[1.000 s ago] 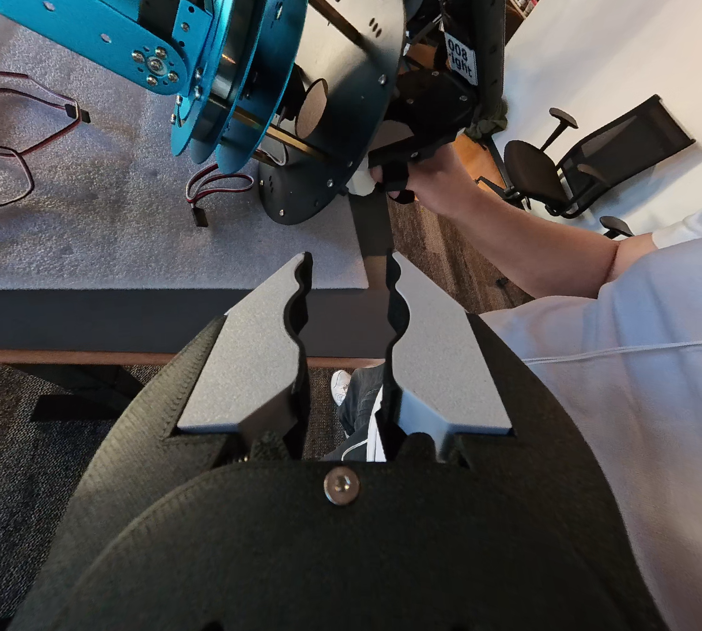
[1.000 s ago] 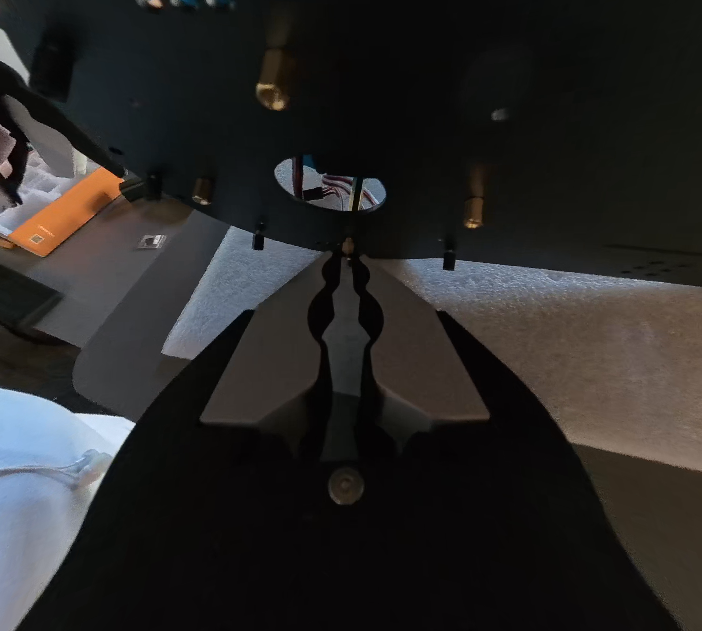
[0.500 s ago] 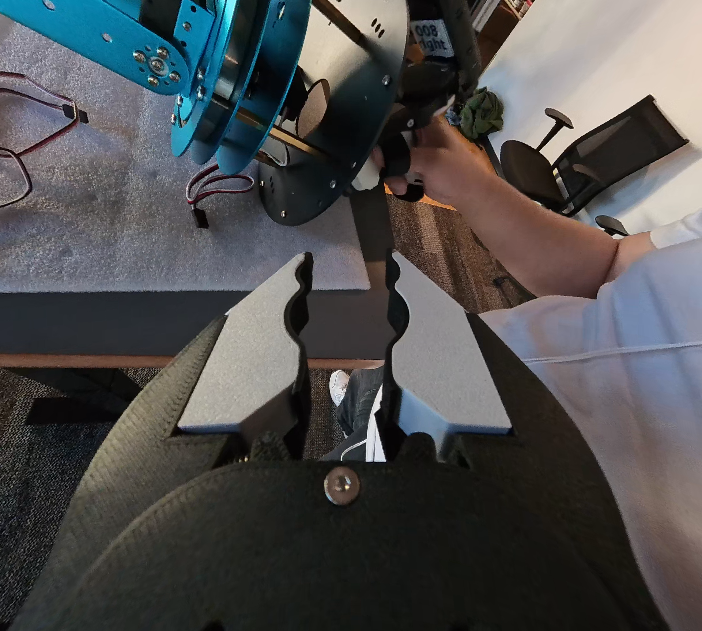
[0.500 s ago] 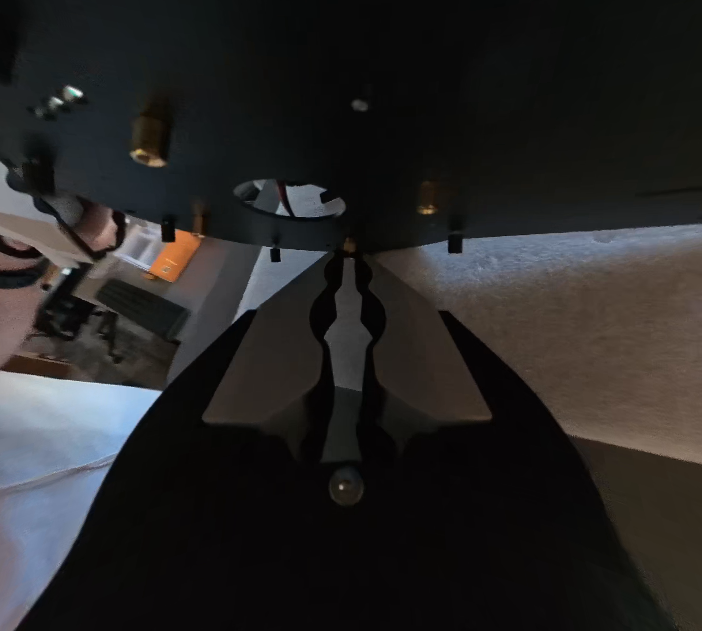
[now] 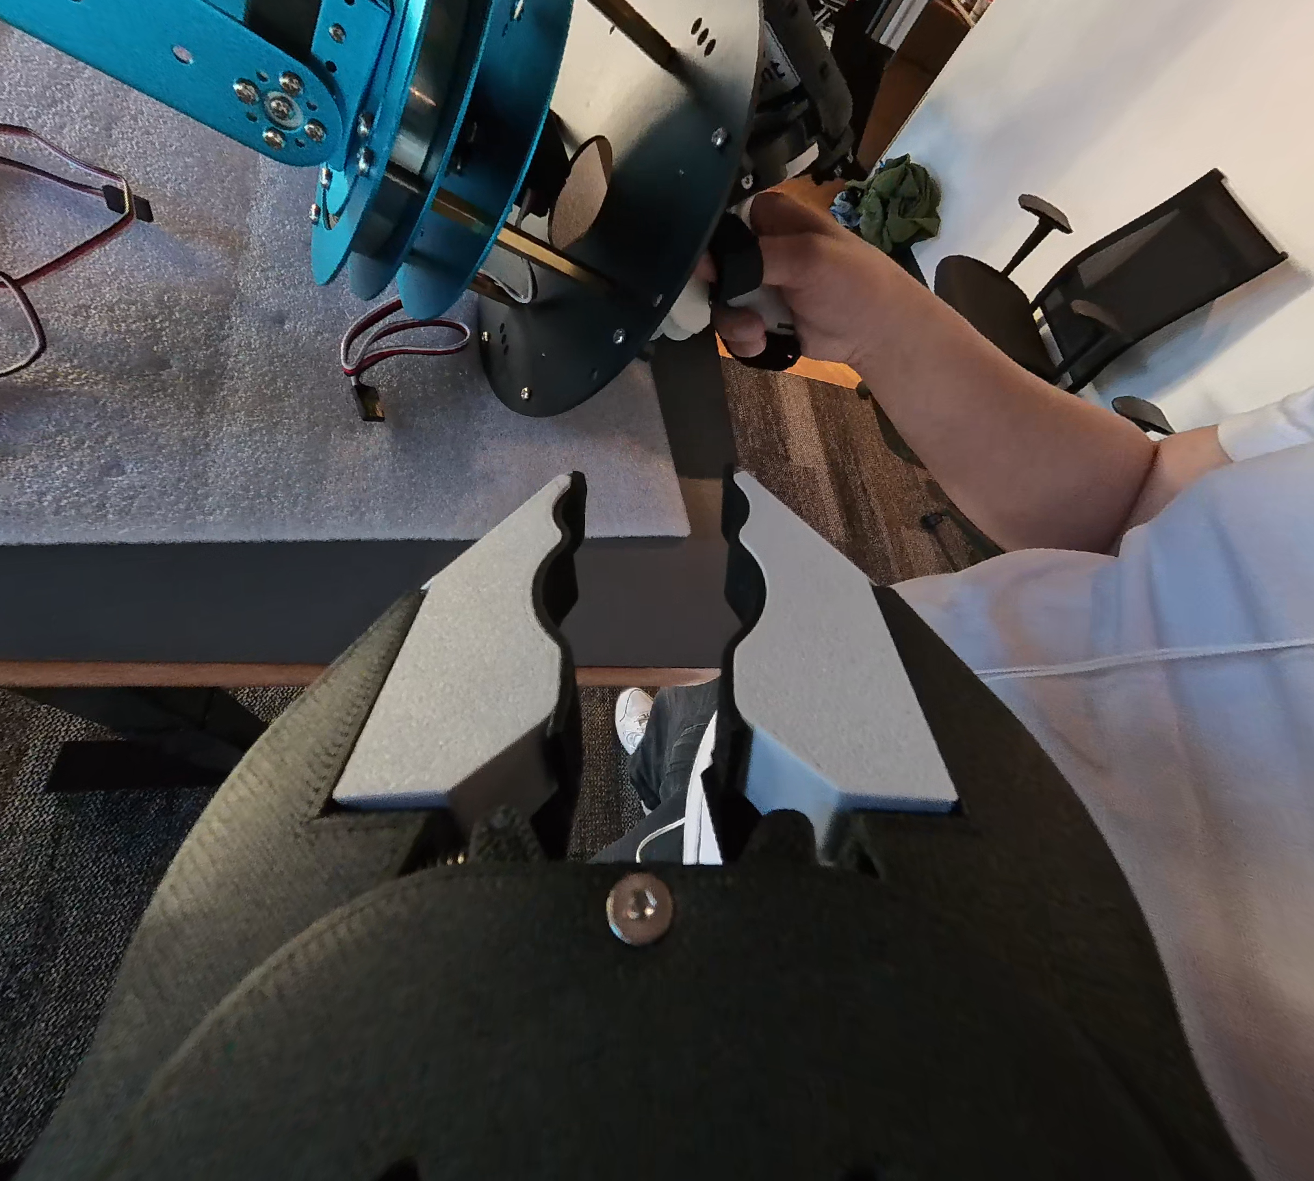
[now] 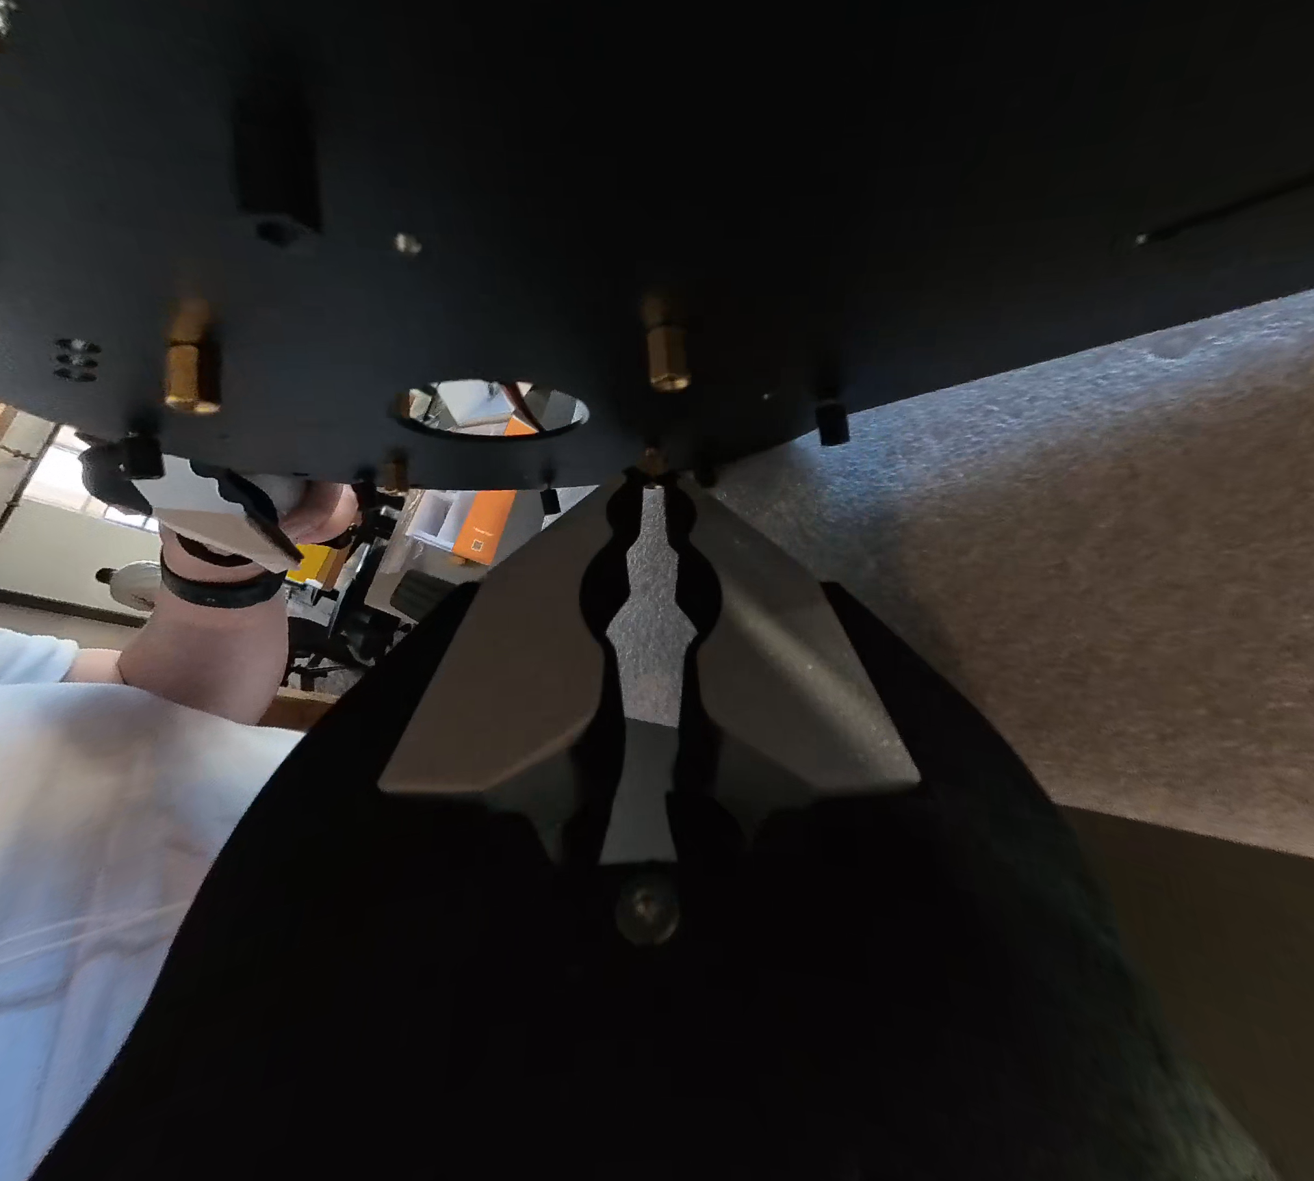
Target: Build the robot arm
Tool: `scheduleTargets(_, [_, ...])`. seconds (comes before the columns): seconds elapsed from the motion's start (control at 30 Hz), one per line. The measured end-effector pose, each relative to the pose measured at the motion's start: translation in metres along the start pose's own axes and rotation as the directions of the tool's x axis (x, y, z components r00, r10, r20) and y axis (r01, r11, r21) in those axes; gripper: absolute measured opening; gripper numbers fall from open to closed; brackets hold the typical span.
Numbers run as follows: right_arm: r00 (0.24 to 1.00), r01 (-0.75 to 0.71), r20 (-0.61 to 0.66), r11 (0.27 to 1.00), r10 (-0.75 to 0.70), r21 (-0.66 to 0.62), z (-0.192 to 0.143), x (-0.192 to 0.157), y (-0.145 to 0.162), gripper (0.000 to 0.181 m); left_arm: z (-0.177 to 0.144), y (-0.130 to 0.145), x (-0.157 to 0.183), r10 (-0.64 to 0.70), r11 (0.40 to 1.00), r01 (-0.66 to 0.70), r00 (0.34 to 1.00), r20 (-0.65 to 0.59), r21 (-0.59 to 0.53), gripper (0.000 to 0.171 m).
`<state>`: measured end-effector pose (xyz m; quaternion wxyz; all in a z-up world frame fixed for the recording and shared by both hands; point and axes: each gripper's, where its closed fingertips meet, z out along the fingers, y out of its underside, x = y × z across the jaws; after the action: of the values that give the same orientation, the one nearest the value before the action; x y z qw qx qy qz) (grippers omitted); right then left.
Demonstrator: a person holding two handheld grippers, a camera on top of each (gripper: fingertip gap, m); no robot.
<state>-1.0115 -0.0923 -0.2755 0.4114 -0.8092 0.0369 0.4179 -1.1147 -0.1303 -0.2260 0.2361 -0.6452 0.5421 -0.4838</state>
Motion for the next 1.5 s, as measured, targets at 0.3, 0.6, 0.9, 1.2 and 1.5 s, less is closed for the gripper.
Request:
scheduleTargets(0.3, [0.999, -0.046, 0.021, 0.998, 0.046, 0.034, -0.0017, 0.0001, -0.0036, 0.004, 0.0001, 0.0025, 0.0017, -0.006, 1.0, 0.006, 1.0, -0.003, 0.003, 0.037])
scheduleTargets(0.6, [0.999, -0.036, 0.009, 0.999, 0.036, 0.012, -0.0004, -0.0002, -0.0016, 0.004, -0.0037, 0.0016, 0.0031, -0.008, 1.0, 0.008, 1.0, 0.0, 0.014, 0.036])
scheduleTargets(0.9, [0.99, 0.109, -0.093, 0.994, -0.108, 0.005, 0.0015, 0.0001, -0.0001, 0.004, -0.0031, 0.0036, 0.0041, -0.002, 1.0, 0.002, 1.0, 0.0, 0.003, 0.037])
scheduleTargets(1.2, [0.999, -0.048, -0.003, 0.998, 0.049, 0.031, 0.0014, -0.0002, -0.0009, 0.004, -0.0033, 0.0043, 0.0034, -0.003, 1.0, 0.003, 1.0, -0.003, 0.006, 0.036])
scheduleTargets(1.5, [0.985, -0.17, 0.02, 0.984, 0.169, 0.056, 0.0013, 0.0005, -0.002, 0.004, -0.0077, 0.0076, 0.0019, -0.008, 1.0, 0.009, 1.0, -0.023, 0.013, 0.036])
